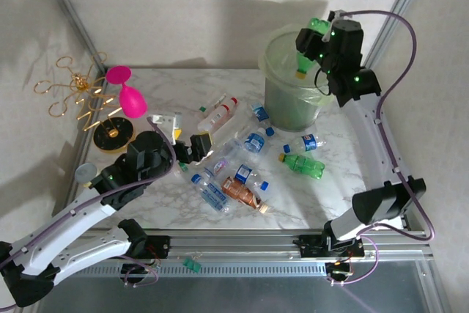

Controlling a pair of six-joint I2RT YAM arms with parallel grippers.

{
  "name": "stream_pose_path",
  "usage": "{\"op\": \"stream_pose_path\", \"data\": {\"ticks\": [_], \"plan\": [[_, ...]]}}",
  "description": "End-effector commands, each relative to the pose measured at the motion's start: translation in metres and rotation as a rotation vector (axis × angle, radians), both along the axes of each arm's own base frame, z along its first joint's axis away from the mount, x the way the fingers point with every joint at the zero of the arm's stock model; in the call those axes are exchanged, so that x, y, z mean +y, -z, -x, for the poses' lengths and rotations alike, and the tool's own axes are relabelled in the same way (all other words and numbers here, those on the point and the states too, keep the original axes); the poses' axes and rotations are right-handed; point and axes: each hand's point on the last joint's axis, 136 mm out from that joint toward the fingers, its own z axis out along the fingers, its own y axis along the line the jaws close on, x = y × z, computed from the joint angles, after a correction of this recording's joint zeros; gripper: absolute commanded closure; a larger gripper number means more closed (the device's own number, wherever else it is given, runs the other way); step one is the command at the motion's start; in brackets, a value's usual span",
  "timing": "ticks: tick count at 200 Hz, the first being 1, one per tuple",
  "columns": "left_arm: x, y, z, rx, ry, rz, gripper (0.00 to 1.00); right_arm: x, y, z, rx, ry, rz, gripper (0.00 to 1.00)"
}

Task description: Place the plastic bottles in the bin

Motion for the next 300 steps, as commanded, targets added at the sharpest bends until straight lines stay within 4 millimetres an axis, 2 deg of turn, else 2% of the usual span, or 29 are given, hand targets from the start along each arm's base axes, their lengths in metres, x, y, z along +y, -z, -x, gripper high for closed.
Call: {"op": "stream_pose_path", "data": {"ticks": [1, 21, 45, 72, 102, 140, 212, 269, 300], "plan": [[0.0, 0.014, 0.0, -0.006, 0.004, -0.035, 0.0, -0.012, -0.017, -0.02, -0.052, 0.039, 0.009, 0.47], [-0.002, 0.02, 0.0, 0.002, 0.009, -0.038, 0.0, -0.023, -0.004, -0.041, -0.013, 0.081, 0.027, 0.47], [0.0, 0.025, -0.001, 0.005, -0.001, -0.054, 0.0, -0.028, 0.017, -0.064, 0.037, 0.104, 0.05, 0.47], [-0.002, 0.029, -0.001, 0.017, 0.006, -0.059, 0.0, -0.024, 0.054, -0.089, 0.114, 0.117, 0.057, 0.47], [-0.002, 0.03, -0.001, 0.02, 0.005, -0.061, 0.0, -0.015, 0.092, -0.107, 0.198, 0.094, 0.044, 0.47], [0.001, 0.029, -0.001, 0.014, -0.002, -0.062, 0.0, -0.009, 0.147, -0.112, 0.312, 0.09, 0.055, 0.47], [0.001, 0.03, -0.001, 0.014, -0.003, -0.066, 0.0, -0.008, 0.231, -0.121, 0.496, 0.104, 0.112, 0.46], [0.003, 0.028, -0.002, 0.007, -0.012, -0.068, 0.0, -0.007, 0.284, -0.123, 0.616, 0.102, 0.157, 0.45], [0.003, 0.029, -0.003, 0.01, -0.013, -0.073, 0.0, -0.003, 0.289, -0.124, 0.628, 0.09, 0.148, 0.38]]}}
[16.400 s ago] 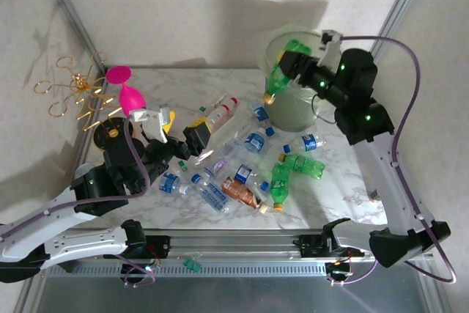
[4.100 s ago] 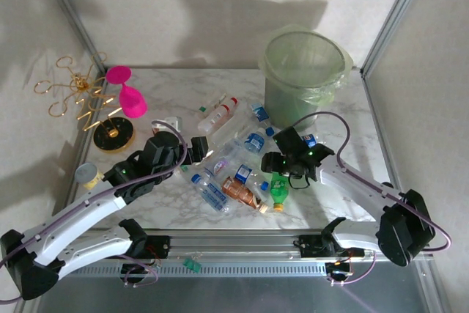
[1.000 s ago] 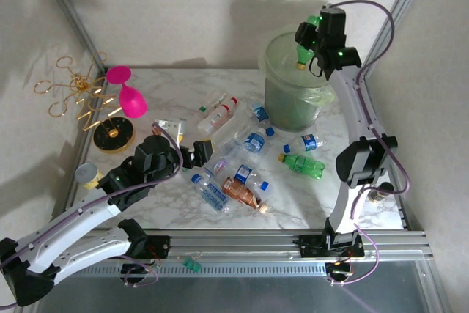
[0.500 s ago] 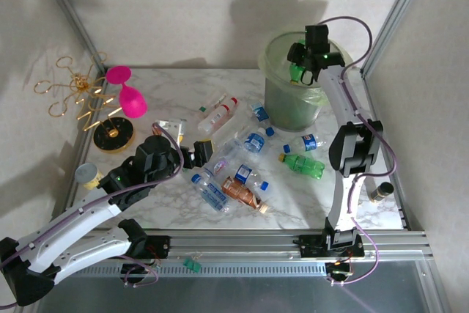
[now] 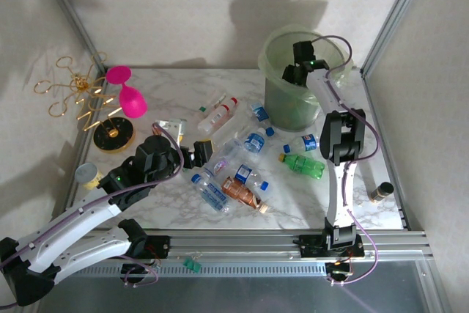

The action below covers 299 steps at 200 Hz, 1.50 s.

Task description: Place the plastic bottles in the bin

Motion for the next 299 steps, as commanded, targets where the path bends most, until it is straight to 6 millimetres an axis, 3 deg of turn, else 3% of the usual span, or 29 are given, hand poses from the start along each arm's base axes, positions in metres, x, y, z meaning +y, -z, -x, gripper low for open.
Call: {"op": "stream_pose_path", "data": {"ticks": [1, 36, 86, 116, 158, 194, 217, 252, 276, 299], "plan": [[0.002, -0.002, -0.001, -0.027, -0.008, -0.016, 0.0, 0.005, -0.013, -0.004, -0.022, 0.002, -0.009, 0.37], [0.002, -0.003, -0.001, -0.03, -0.006, -0.014, 0.0, 0.002, -0.018, -0.004, -0.031, 0.006, 0.003, 0.28], [0.001, -0.004, -0.002, -0.034, -0.005, -0.014, 0.0, -0.003, -0.056, -0.001, -0.098, 0.02, 0.01, 0.24], [0.001, -0.004, -0.001, -0.033, -0.003, -0.013, 0.0, -0.003, -0.104, 0.004, -0.187, 0.017, -0.013, 0.25], [0.001, -0.011, -0.001, -0.036, -0.008, 0.006, 0.0, 0.003, -0.187, 0.032, -0.344, -0.016, -0.056, 0.26], [-0.012, -0.063, 0.007, -0.057, 0.053, 0.149, 0.0, 0.019, -0.251, 0.08, -0.48, -0.071, -0.038, 0.27], [-0.019, -0.092, 0.013, -0.064, 0.091, 0.24, 0.0, 0.024, -0.275, 0.117, -0.547, -0.095, -0.066, 0.28], [-0.024, -0.106, 0.013, -0.02, 0.089, 0.31, 0.01, 0.033, -0.283, 0.178, -0.624, -0.171, -0.137, 0.3], [-0.025, -0.105, 0.012, 0.014, 0.074, 0.326, 0.01, 0.029, -0.267, 0.215, -0.612, -0.192, -0.146, 0.31], [-0.022, -0.101, 0.012, 0.032, 0.053, 0.34, 0.0, 0.025, -0.24, 0.245, -0.562, -0.212, -0.17, 0.31]]}}
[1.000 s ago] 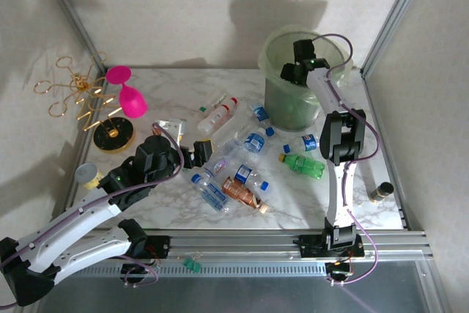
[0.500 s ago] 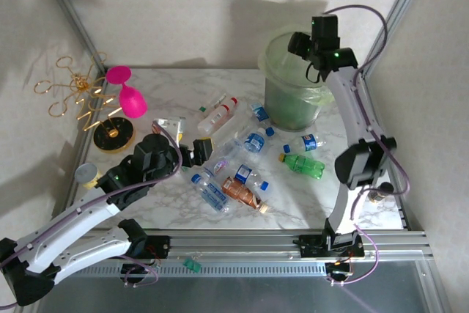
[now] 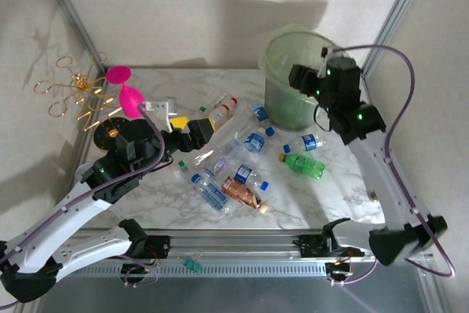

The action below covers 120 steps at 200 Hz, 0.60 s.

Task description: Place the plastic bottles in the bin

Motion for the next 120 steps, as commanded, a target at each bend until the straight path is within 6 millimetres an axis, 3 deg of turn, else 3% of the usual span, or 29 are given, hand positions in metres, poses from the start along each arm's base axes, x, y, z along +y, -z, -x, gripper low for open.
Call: {"op": "stream_pose_path", "data": {"ticks": [1, 47, 82, 120], "plan": [[0.0, -0.003, 0.006, 0.04, 0.004, 0.039, 0.0, 0.0, 0.011, 0.025, 0.001, -0.035, -0.028, 0.31], [0.005, 0.02, 0.002, 0.092, -0.047, 0.044, 0.01, -0.014, 0.055, 0.067, 0.082, -0.043, -0.03, 0.31], [0.005, 0.034, -0.002, 0.12, -0.061, 0.004, 0.01, -0.024, 0.1, 0.077, 0.168, -0.015, 0.032, 0.3], [0.004, 0.037, -0.007, 0.128, -0.079, -0.006, 0.0, -0.024, 0.143, 0.083, 0.218, 0.005, -0.022, 0.3]]}}
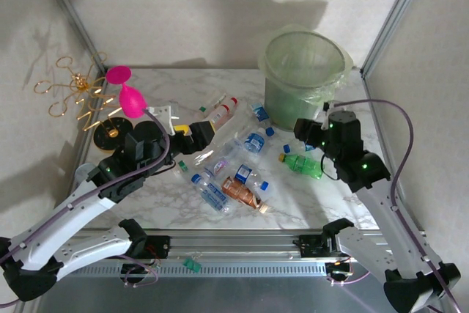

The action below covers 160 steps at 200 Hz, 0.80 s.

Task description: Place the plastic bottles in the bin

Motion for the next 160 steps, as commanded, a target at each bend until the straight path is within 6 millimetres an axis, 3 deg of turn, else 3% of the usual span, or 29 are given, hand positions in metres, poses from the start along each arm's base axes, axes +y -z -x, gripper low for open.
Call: {"op": "stream_pose_path", "data": {"ticks": [1, 25, 69, 112, 160], "plan": [[0.001, 0.005, -0.002, 0.015, -0.025, -0.007, 0.0, 0.001, 0.019, 0.002, 0.018, 0.022, -0.047, 0.3], [0.002, 0.01, -0.002, 0.03, -0.03, -0.004, 0.0, 0.002, 0.044, 0.002, 0.088, 0.066, -0.098, 0.29], [0.009, 0.026, 0.001, 0.055, -0.065, 0.022, 0.0, 0.015, 0.062, 0.005, 0.22, 0.135, -0.306, 0.3], [0.011, 0.03, 0.002, 0.057, -0.067, 0.016, 0.0, -0.001, 0.09, 0.003, 0.403, 0.374, -0.426, 0.32], [0.011, 0.032, 0.001, 0.05, -0.062, -0.006, 0.0, -0.01, 0.123, 0.003, 0.524, 0.525, -0.409, 0.31]]}}
